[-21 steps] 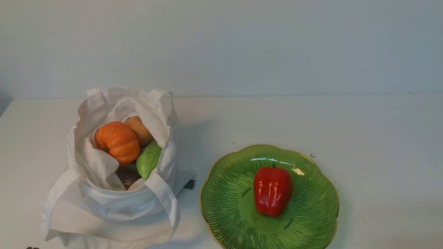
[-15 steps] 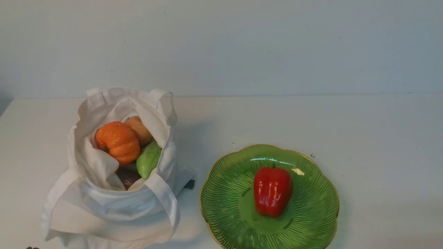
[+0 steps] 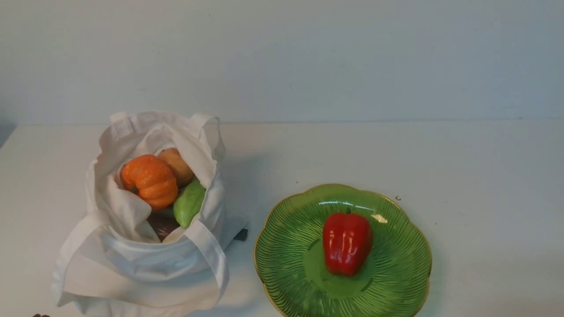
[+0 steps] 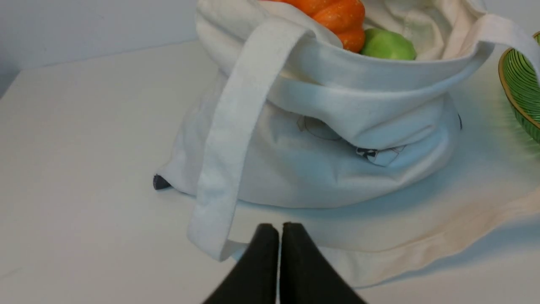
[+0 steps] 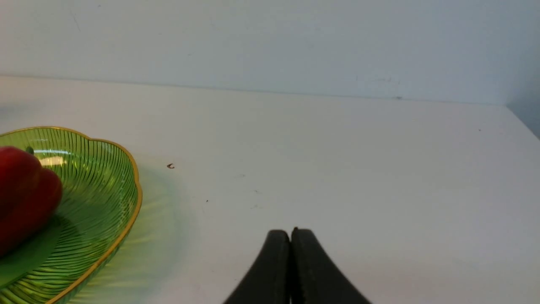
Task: Take vegetables from cloth bag on white table place on plate.
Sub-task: 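Reach into the cloth bag and grasp the pumpkin with the left gripper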
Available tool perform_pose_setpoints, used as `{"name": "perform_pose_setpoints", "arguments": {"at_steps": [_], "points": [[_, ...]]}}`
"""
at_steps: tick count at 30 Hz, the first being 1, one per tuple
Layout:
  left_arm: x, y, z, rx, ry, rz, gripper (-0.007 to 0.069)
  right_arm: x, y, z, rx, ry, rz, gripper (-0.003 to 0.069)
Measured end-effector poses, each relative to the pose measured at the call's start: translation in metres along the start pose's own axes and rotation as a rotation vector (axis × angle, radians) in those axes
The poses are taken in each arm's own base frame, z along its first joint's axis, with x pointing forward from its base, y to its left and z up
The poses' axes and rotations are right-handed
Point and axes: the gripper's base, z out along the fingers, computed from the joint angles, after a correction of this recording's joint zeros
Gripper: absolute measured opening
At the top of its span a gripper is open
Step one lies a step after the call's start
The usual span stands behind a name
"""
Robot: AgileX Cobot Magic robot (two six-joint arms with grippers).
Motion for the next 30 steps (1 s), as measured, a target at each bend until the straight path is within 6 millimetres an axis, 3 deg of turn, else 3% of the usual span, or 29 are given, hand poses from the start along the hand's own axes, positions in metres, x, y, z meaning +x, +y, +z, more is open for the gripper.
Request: {"name": "perform_pose_setpoints", "arguments": {"at_steps": [5,9,14,17,30], "points": [[-0.002,0.0,0.0,-0.004,-0.025,0.002,-0.0005,0.0,0.0,0.0,0.0,0.0,0.0,-0.0015],[-0.009,0.0,0.0,0.007,-0.105,-0.101,-0.0005,0.0,0.0,0.0,0.0,0.0,0.0,-0.0015],[-0.027,0.003,-0.004,0.024,-0.313,-0.389,-0.0005,0.0,0.0,0.0,0.0,0.0,0.0,-0.0015],[-0.031,0.005,-0.005,0.027,-0.362,-0.476,-0.0005,0.0,0.0,0.0,0.0,0.0,0.0,-0.0015],[-0.041,0.013,-0.011,-0.013,-0.505,-0.568,-0.0005,0.0,0.0,0.0,0.0,0.0,0.001,-0.0015]]}}
